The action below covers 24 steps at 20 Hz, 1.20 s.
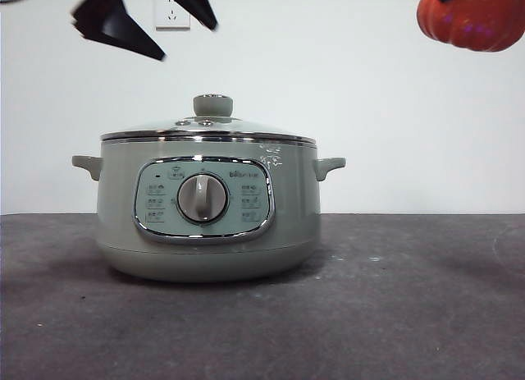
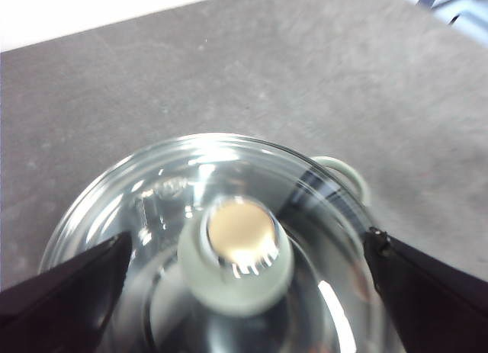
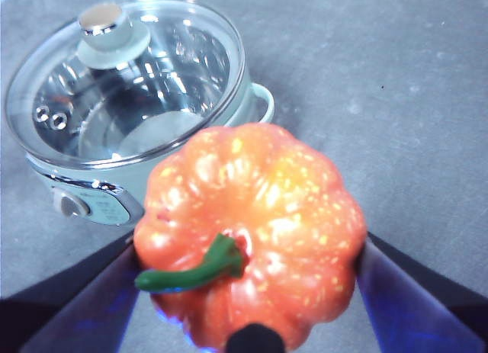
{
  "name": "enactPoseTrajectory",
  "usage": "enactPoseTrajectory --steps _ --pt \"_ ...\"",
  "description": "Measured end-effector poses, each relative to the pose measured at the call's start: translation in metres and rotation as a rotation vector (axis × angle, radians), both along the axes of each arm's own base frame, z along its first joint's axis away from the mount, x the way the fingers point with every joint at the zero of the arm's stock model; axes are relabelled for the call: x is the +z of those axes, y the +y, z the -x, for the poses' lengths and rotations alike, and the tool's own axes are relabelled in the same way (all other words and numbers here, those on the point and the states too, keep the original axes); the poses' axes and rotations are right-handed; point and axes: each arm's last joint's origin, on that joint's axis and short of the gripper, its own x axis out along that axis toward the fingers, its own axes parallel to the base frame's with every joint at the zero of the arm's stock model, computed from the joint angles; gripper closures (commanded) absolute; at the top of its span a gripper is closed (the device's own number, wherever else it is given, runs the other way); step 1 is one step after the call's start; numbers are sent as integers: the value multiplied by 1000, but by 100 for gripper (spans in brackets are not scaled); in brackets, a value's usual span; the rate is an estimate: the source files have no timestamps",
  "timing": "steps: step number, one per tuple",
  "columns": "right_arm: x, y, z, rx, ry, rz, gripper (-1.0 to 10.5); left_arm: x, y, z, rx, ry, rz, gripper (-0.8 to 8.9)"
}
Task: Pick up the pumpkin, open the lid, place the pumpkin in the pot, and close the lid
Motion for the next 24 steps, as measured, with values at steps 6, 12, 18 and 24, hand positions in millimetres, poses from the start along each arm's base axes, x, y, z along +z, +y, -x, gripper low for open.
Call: enactPoseTrajectory --steps 6,12,18,24 --pt "-1 0 1 -2 12 1 957 -41 -25 -35 -9 58 -75 29" --pt "-1 -1 1 -2 14 1 957 -53 -32 -40 14 74 -121 75" --pt "-1 -1 1 -3 13 2 957 -53 -32 -39 14 76 -125 572" --pt "-1 -1 1 -3 13 2 957 -50 -35 -38 -5 57 -126 826"
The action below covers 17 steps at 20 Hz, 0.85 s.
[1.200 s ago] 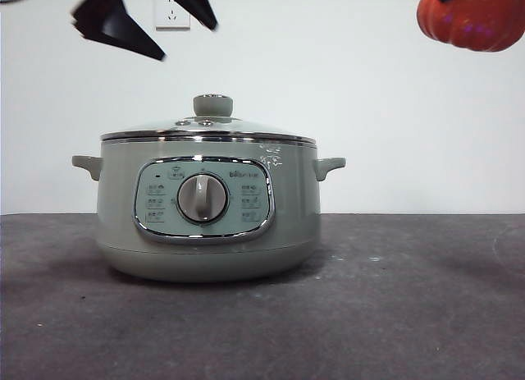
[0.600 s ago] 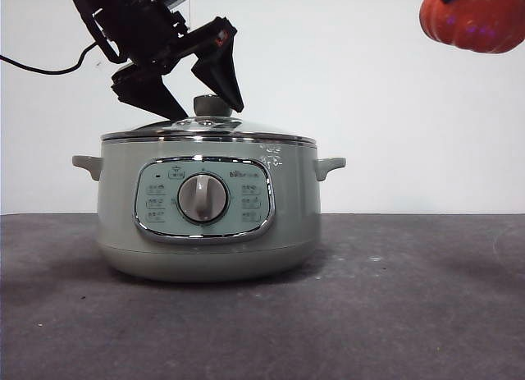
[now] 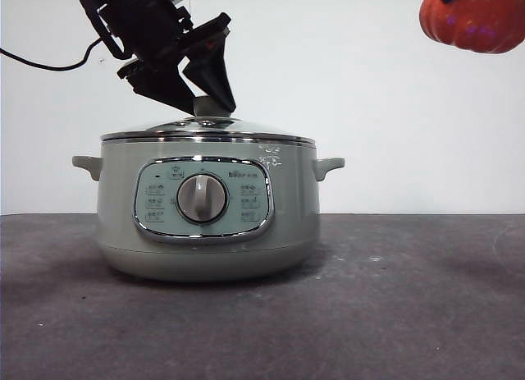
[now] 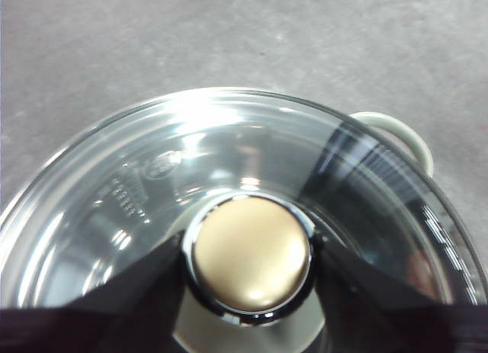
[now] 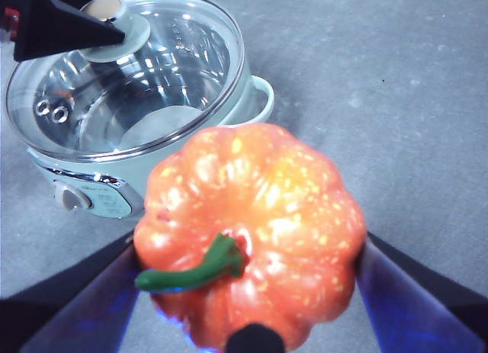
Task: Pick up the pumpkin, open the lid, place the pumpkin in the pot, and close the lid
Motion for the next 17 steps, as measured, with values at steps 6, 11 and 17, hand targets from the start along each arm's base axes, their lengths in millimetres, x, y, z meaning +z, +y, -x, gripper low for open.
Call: enactPoseTrajectory --steps 6,11,17 --pt "0 0 0 0 0 0 957 0 0 0 -4 -1 0 822" --pt "0 0 0 0 0 0 957 4 2 4 -3 -3 0 822" --pt "-2 4 -9 4 -3 -3 958 51 15 29 9 -57 22 822"
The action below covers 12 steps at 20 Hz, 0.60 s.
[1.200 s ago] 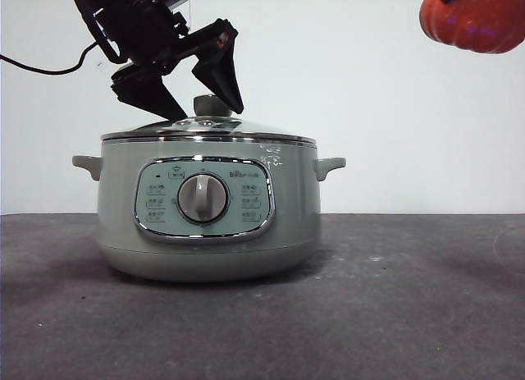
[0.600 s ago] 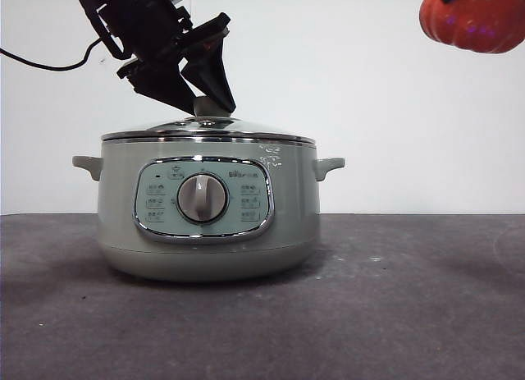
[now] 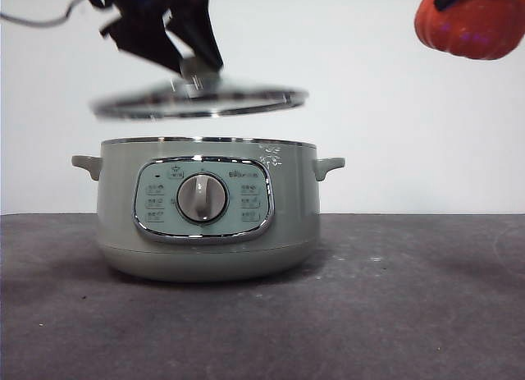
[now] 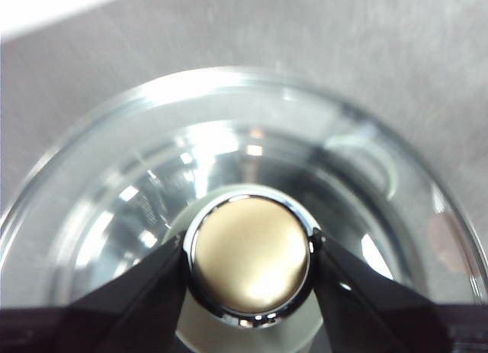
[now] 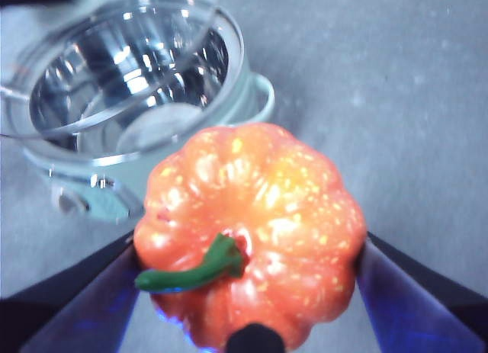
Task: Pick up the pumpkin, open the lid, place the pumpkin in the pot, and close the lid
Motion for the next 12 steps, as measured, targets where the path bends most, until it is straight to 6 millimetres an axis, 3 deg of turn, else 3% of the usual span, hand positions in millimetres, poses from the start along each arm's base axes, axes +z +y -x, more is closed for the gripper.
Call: enactPoseTrajectory --steps 6,12 --pt "6 29 -35 103 27 -25 958 60 32 59 19 -93 39 822" --pt "31 94 -95 236 11 5 958 92 75 140 117 -150 11 822"
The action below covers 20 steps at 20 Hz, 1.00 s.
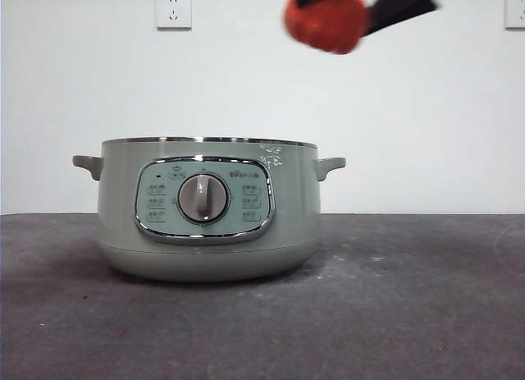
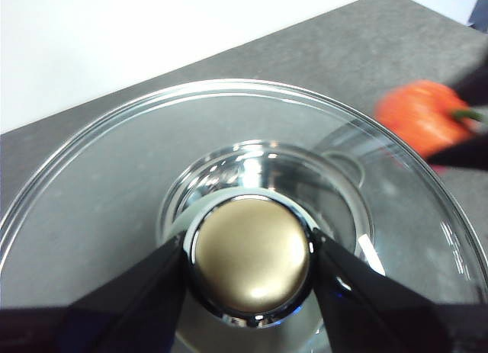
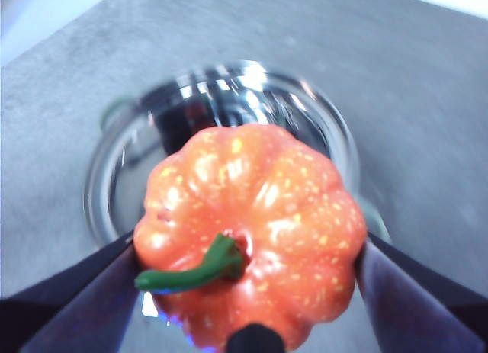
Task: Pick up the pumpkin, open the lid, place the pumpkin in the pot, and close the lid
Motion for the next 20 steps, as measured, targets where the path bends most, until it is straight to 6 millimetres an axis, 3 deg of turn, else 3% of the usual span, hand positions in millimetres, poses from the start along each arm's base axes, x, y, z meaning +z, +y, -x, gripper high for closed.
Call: enactPoseTrajectory --steps 5,10,13,20 --pt "-21 61 -55 85 38 64 958 6 25 53 35 -14 -13 822" --pt "-81 102 -83 123 77 222 958 5 35 74 53 -16 -17 822" --pt "-110 112 -91 139 89 290 958 4 36 76 53 0 -24 822" --pt "-126 118 -94 155 99 317 949 4 36 76 53 1 -25 822"
